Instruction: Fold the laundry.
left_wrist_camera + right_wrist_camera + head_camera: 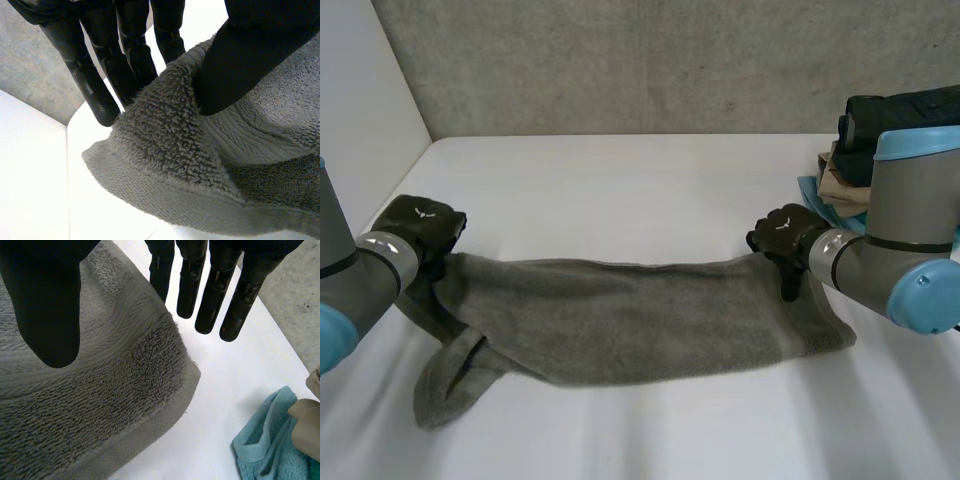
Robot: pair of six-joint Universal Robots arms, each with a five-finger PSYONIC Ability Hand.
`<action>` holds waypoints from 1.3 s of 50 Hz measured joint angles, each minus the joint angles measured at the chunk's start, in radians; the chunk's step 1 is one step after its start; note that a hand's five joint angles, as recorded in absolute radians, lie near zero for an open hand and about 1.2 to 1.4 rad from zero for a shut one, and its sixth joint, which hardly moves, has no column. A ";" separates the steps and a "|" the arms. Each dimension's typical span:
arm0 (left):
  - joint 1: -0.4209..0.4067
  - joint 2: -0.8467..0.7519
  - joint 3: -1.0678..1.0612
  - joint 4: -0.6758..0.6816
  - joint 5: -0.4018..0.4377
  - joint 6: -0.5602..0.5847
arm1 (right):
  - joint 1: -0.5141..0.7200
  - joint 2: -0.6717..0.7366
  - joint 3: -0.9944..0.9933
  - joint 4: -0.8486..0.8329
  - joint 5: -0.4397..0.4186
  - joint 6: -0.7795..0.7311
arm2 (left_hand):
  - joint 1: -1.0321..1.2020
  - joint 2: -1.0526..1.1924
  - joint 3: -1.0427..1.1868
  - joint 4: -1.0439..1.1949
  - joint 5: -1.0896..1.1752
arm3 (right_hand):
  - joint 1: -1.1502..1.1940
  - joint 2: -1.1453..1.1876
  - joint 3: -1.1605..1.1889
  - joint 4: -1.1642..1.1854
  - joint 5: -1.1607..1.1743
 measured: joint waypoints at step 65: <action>-0.045 0.098 0.278 0.704 -0.056 -0.172 | 0.009 -0.144 -0.372 -0.589 0.066 0.320 | 0.000 0.001 0.001 0.000 0.000 | 0.514 0.640 0.652 0.662 0.632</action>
